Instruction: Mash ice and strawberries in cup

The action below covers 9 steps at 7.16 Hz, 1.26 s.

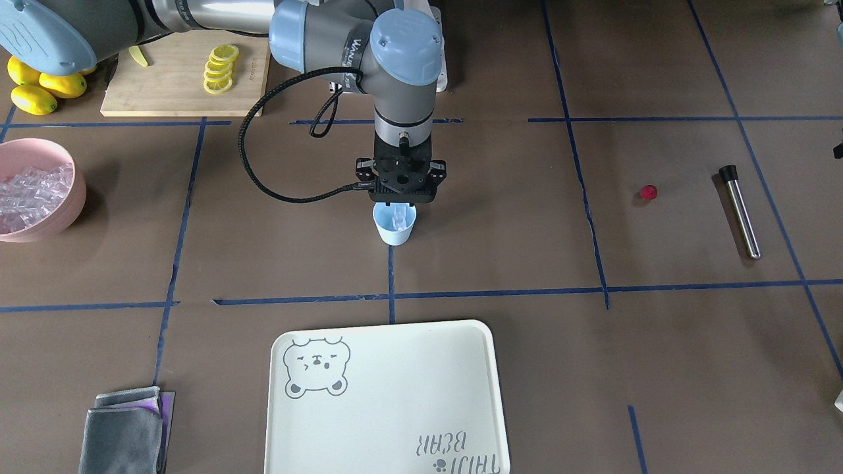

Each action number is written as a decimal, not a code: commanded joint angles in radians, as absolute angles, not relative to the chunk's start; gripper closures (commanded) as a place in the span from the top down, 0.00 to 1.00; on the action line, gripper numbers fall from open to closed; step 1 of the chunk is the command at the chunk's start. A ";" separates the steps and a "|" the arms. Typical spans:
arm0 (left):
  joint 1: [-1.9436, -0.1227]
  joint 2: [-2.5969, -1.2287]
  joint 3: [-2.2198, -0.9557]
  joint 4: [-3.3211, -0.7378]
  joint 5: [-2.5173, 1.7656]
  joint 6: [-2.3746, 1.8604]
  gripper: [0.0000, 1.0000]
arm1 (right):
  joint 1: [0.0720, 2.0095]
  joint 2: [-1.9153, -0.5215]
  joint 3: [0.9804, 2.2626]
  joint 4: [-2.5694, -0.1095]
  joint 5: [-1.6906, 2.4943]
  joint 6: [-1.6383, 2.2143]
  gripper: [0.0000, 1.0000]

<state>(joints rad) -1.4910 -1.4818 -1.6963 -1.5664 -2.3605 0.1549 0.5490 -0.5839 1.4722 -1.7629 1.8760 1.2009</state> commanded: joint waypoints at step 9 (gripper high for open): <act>-1.491 -1.511 -1.690 -1.705 -2.353 0.146 1.00 | 1.248 -1.142 1.629 -1.767 2.252 0.135 0.99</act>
